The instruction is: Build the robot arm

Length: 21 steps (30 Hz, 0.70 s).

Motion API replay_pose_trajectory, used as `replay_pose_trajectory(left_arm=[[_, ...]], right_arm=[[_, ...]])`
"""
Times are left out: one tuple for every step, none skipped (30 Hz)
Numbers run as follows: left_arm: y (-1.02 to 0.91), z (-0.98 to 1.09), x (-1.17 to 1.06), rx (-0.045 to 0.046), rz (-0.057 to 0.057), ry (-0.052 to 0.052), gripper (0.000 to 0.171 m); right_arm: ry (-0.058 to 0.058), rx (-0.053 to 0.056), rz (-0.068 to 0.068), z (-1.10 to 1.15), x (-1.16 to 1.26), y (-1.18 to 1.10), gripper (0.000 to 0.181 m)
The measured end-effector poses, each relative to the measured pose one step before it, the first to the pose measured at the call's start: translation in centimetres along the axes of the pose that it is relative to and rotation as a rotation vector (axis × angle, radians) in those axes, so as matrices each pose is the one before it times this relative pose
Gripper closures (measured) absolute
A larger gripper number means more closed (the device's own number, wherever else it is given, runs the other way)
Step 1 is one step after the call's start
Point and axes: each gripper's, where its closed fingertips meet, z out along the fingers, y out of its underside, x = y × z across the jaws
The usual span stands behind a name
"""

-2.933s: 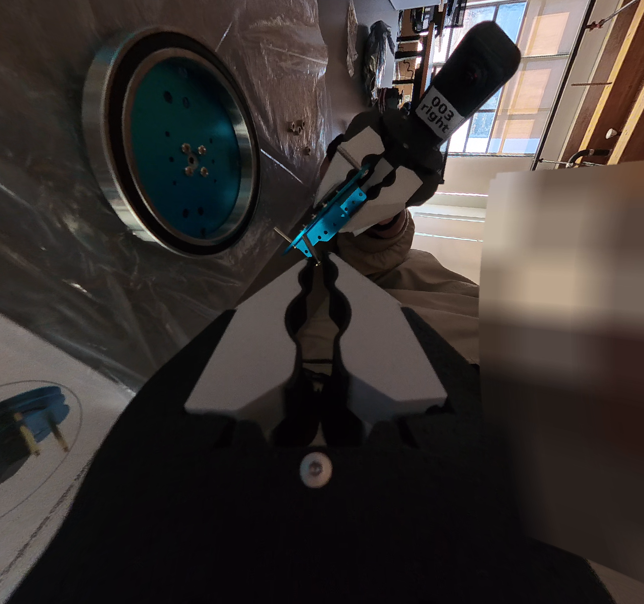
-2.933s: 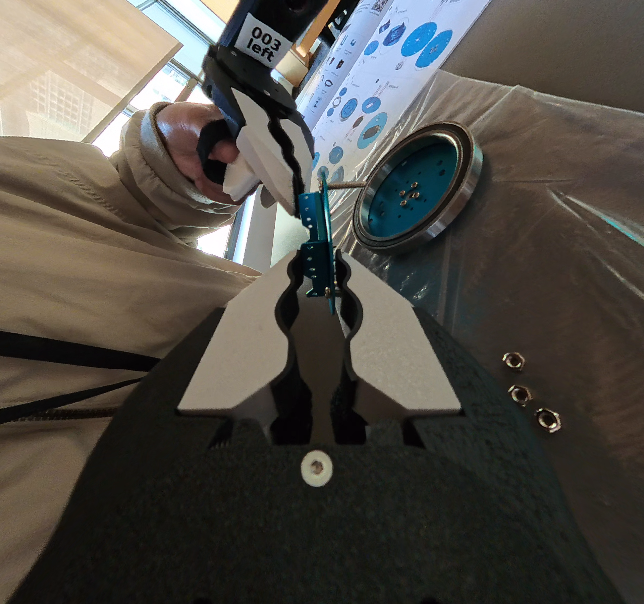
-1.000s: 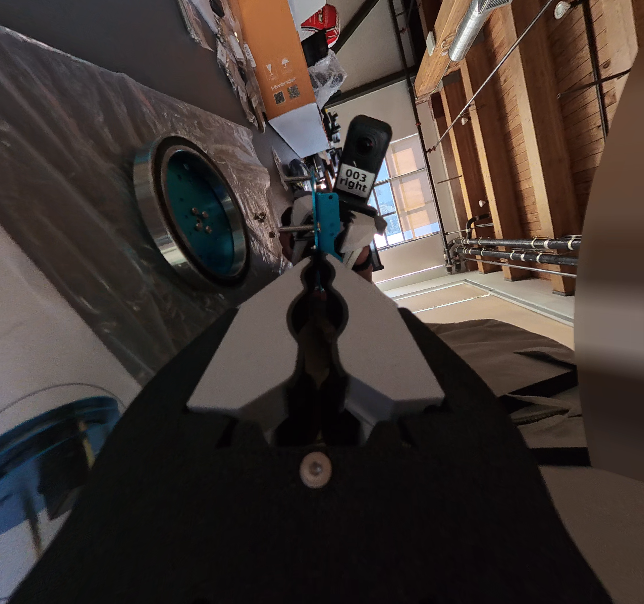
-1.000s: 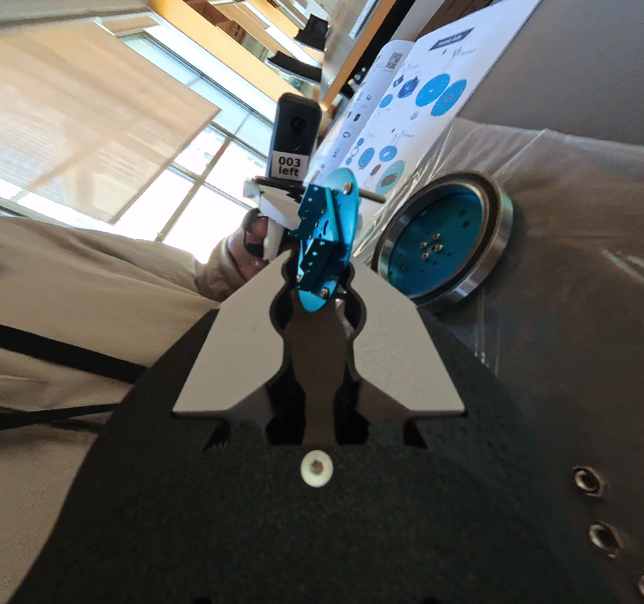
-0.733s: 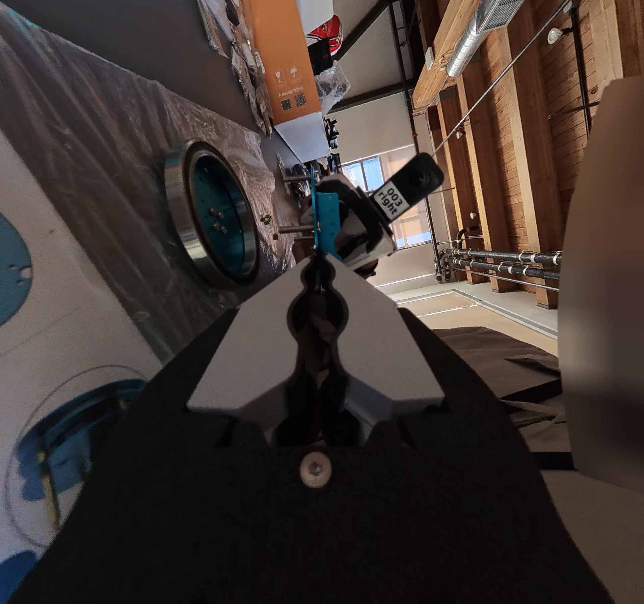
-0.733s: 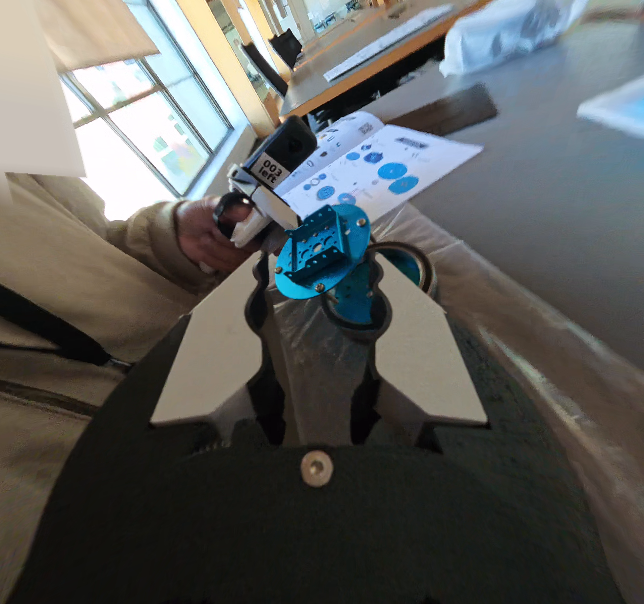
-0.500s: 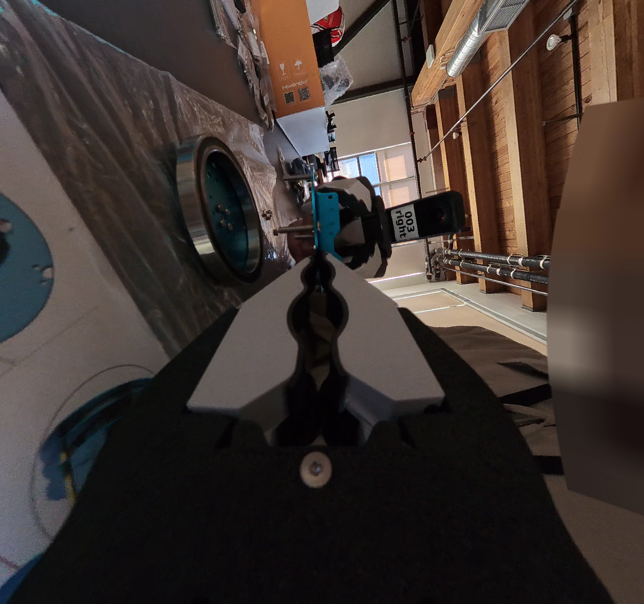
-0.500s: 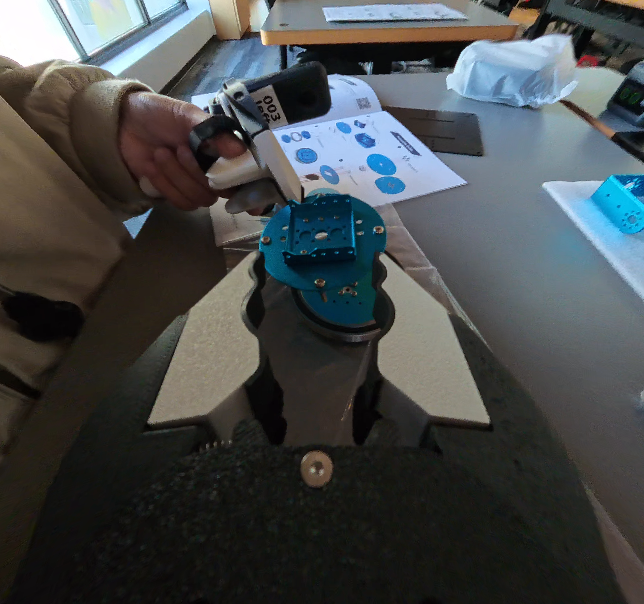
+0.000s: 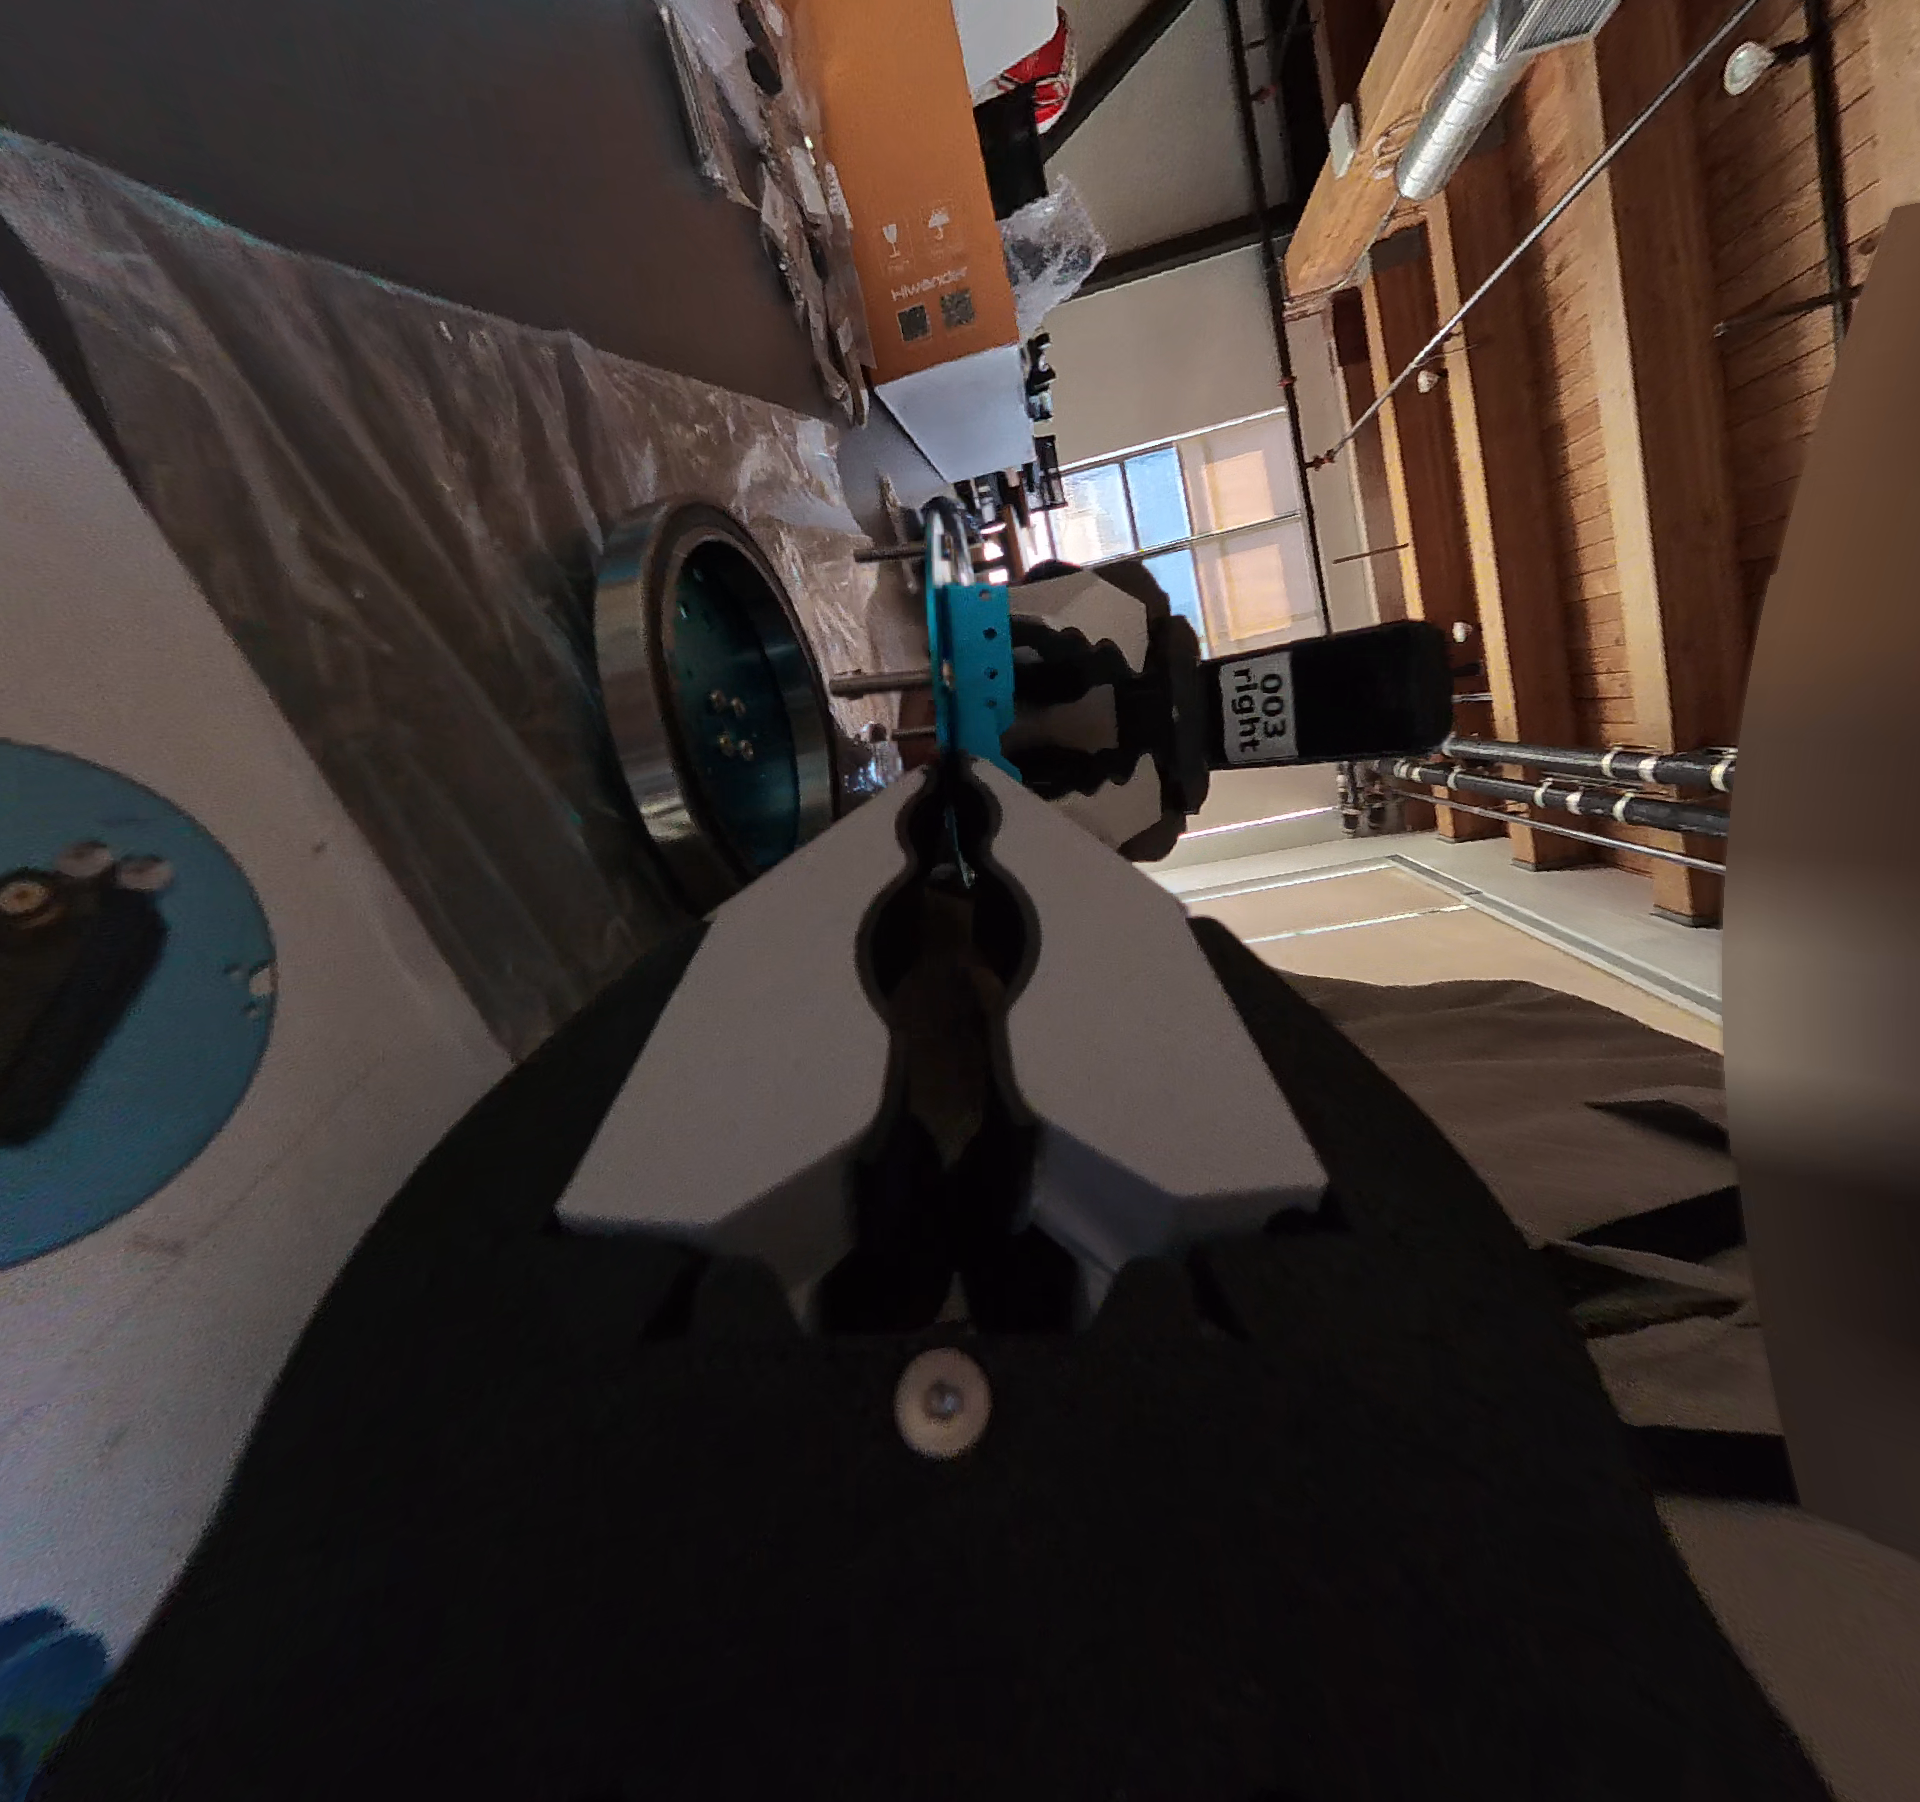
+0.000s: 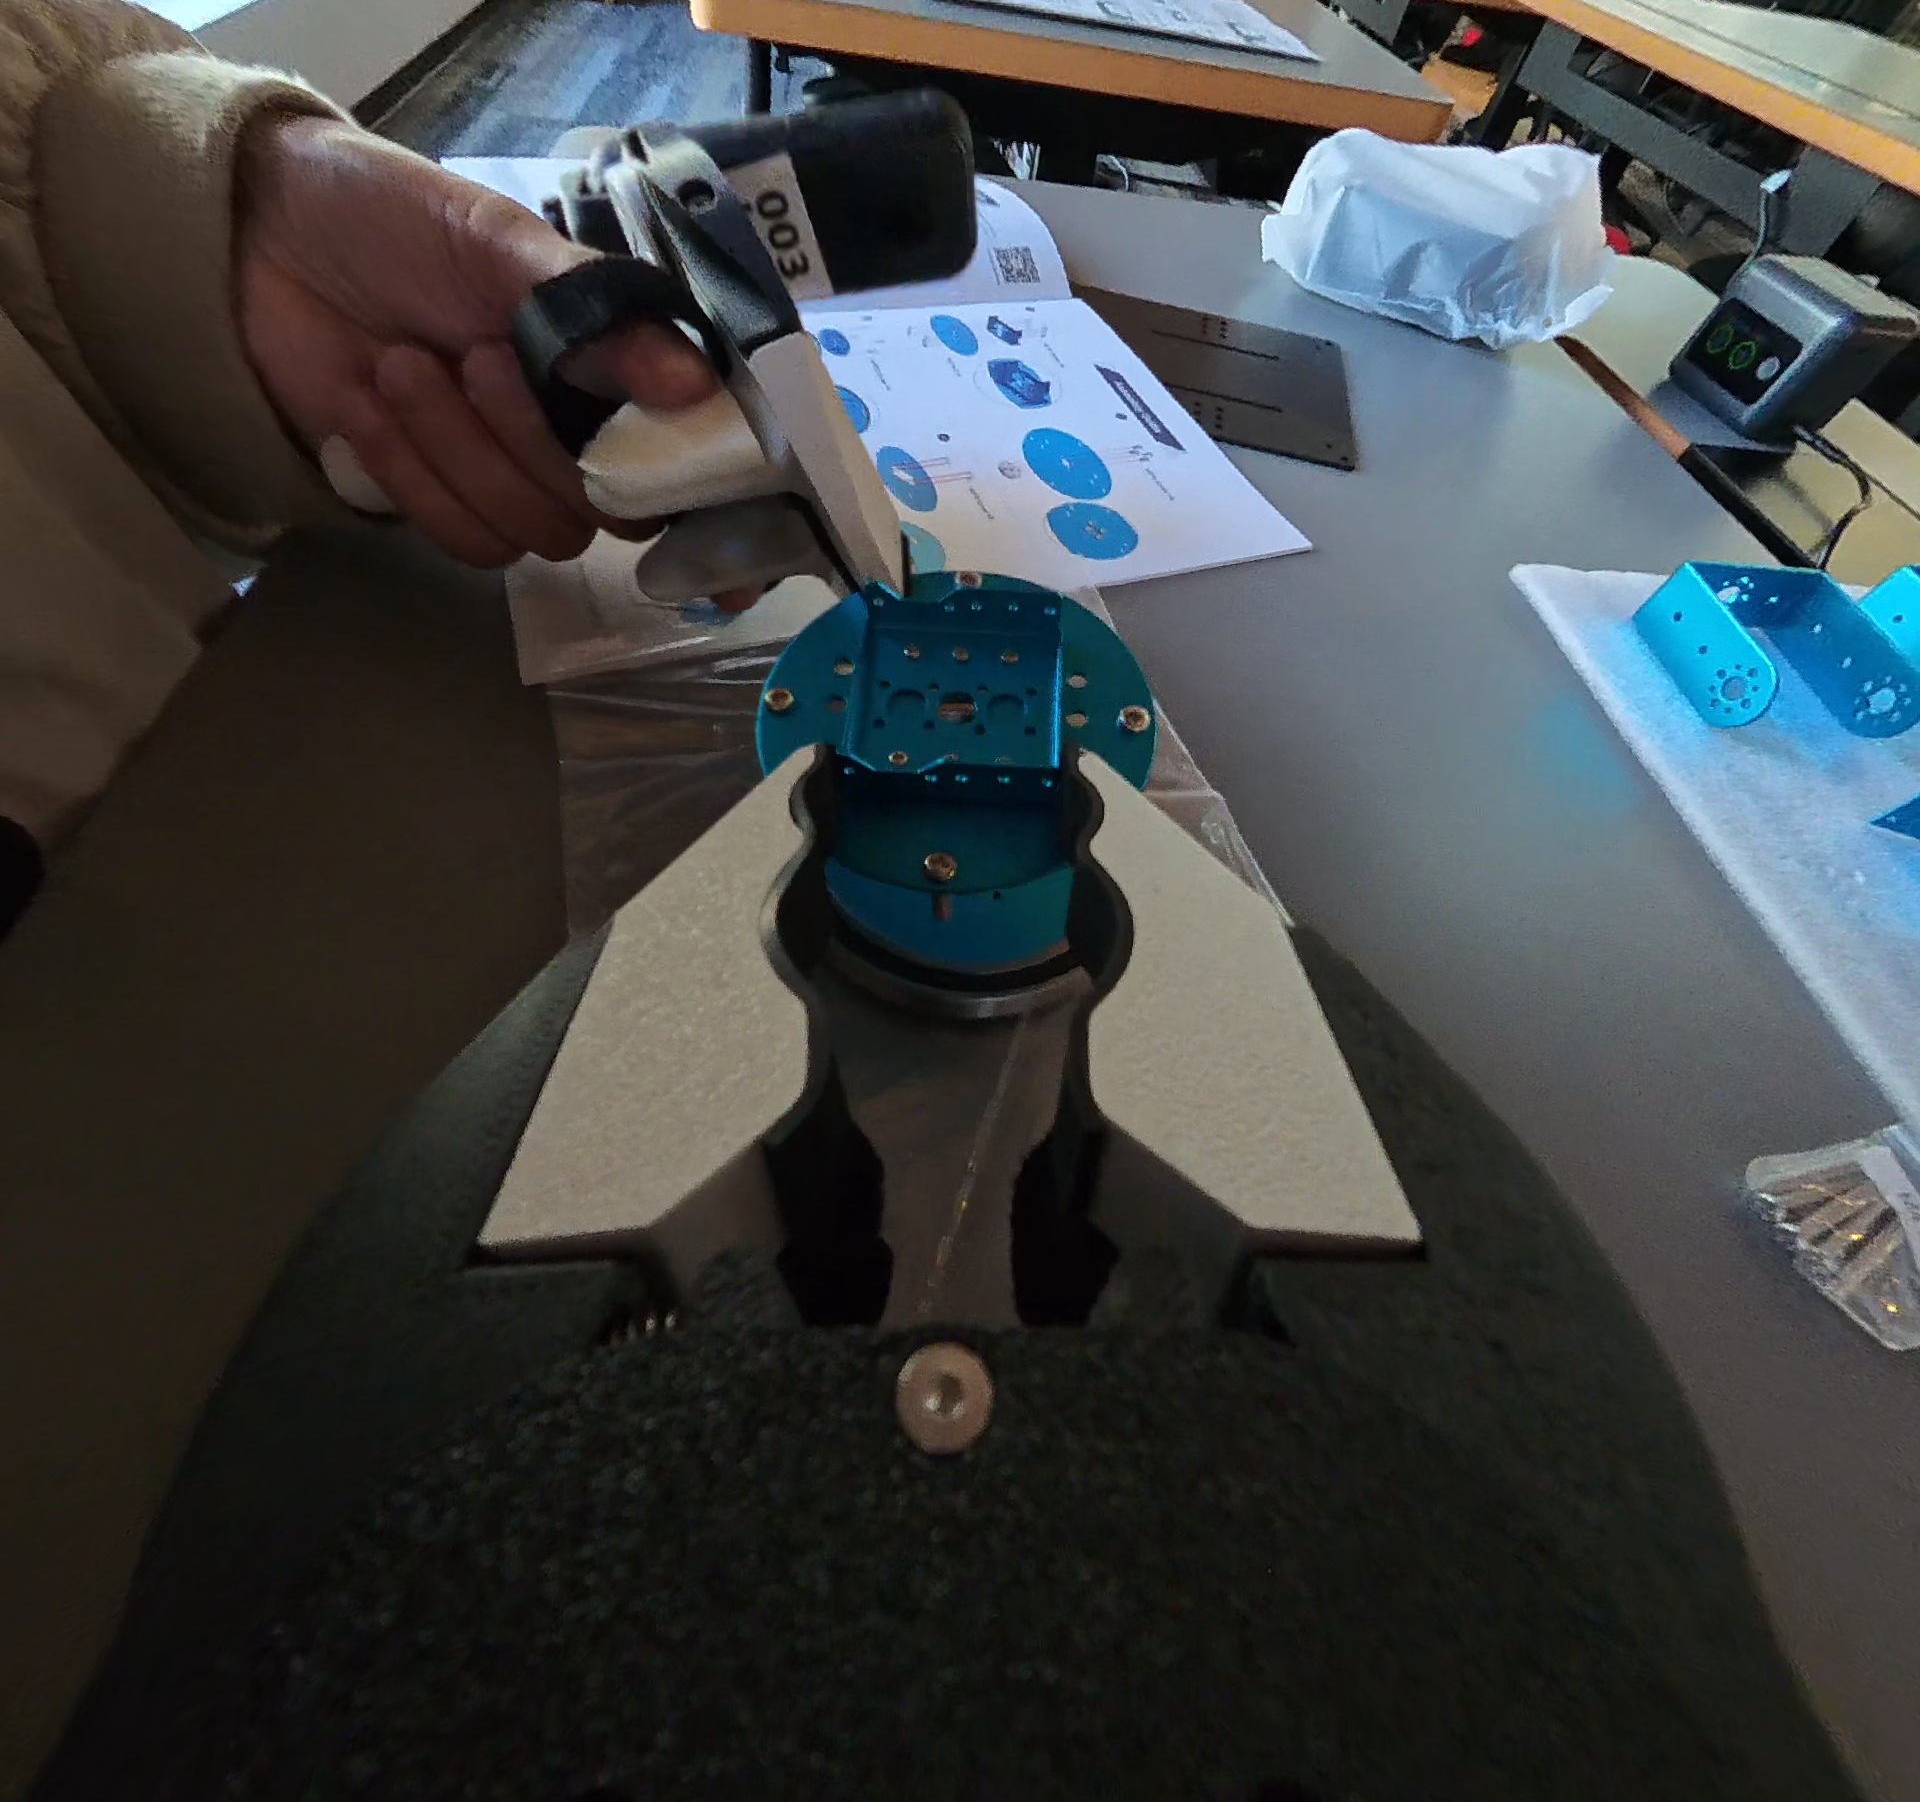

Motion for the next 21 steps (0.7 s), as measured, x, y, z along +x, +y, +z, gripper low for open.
replay_pose_trajectory(left_arm=[[-0.073, 0.030, -0.196, -0.00038, 0.0180, -0.0192, 0.170], [-0.045, 0.023, -0.187, -0.00067, 0.0173, -0.0172, 0.169], [-0.044, 0.010, -0.244, 0.00179, 0.0121, -0.0185, 0.168], [-0.115, -0.014, -0.198, 0.00872, 0.0097, -0.0142, 0.167], [-0.105, -0.027, -0.079, 0.00885, 0.0044, -0.0047, 0.167], [-0.047, -0.024, -0.045, 0.00491, -0.0015, -0.0010, 0.166], [-0.019, -0.044, -0.068, 0.00225, -0.0043, -0.0008, 0.166], [-0.052, -0.062, -0.078, 0.00537, -0.0019, -0.0033, 0.166], [0.002, -0.048, -0.226, 0.00167, 0.0027, -0.0157, 0.168], [0.076, -0.002, -0.324, -0.00578, 0.0043, -0.0244, 0.168], [0.060, 0.021, -0.418, -0.00642, -0.0027, -0.0299, 0.168], [0.014, 0.074, -0.423, -0.00276, -0.0109, -0.0296, 0.168], [-0.016, 0.121, -0.369, -0.00107, -0.0080, -0.0248, 0.168], [-0.011, 0.129, -0.279, -0.00343, -0.0009, -0.0210, 0.167], [-0.090, 0.086, -0.064, 0.00046, -0.0004, -0.0107, 0.168], [-0.147, 0.059, 0.109, 0.00358, 0.0029, -0.0033, 0.168], [-0.094, 0.072, 0.095, 0.00037, 0.0086, -0.0046, 0.167], [-0.032, 0.064, 0.054, -0.00276, 0.0087, -0.0059, 0.167], [-0.001, 0.052, 0.016, -0.00297, 0.0053, -0.0045, 0.167], [0.011, 0.033, 0.019, -0.00123, 0.0024, -0.0021, 0.167], [-0.005, 0.002, -0.015, 0.00045, 0.0021, -0.0024, 0.167]], right_arm=[[-0.0015, -0.0067, 0.0077, 0.062, 0.087, 0.071, 0.140], [-0.0024, -0.0022, 0.0050, 0.019, 0.089, 0.024, 0.140], [-0.0034, 0.0012, 0.0039, 0.031, 0.056, 0.000, 0.141], [-0.0029, -0.0025, 0.0036, 0.058, 0.014, 0.035, 0.140], [-0.0029, -0.0030, 0.0058, 0.069, -0.029, 0.043, 0.141], [-0.0026, -0.0037, 0.0076, 0.079, -0.031, 0.058, 0.141], [-0.0027, -0.0049, 0.0044, 0.073, -0.033, 0.070, 0.141], [0.0003, -0.0026, 0.0032, 0.067, 0.017, 0.069, 0.141], [-0.0036, -0.0095, 0.0085, 0.114, -0.002, 0.162, 0.141], [-0.0047, -0.0152, 0.0116, 0.146, -0.022, 0.230, 0.141], [-0.0019, -0.0183, 0.0123, 0.179, -0.012, 0.307, 0.141], [0.0000, -0.0277, 0.0125, 0.259, 0.010, 0.471, 0.141], [0.0024, -0.0304, 0.0107, 0.216, 0.049, 0.451, 0.141], [0.0039, -0.0222, 0.0068, 0.154, 0.083, 0.310, 0.141], [0.0056, -0.0084, 0.0033, 0.049, 0.096, 0.125, 0.140], [0.0053, 0.0019, 0.0058, -0.036, 0.097, -0.008, 0.141], [0.0026, 0.0052, 0.0078, -0.076, 0.107, -0.064, 0.141], [-0.0012, 0.0001, 0.0090, -0.069, 0.044, 0.016, 0.141], [-0.0004, -0.0012, 0.0034, -0.046, 0.027, 0.015, 0.140], [0.0023, -0.0014, -0.0031, -0.036, 0.021, 0.024, 0.140], [0.0044, 0.0006, -0.0080, -0.009, 0.014, -0.013, 0.141]])
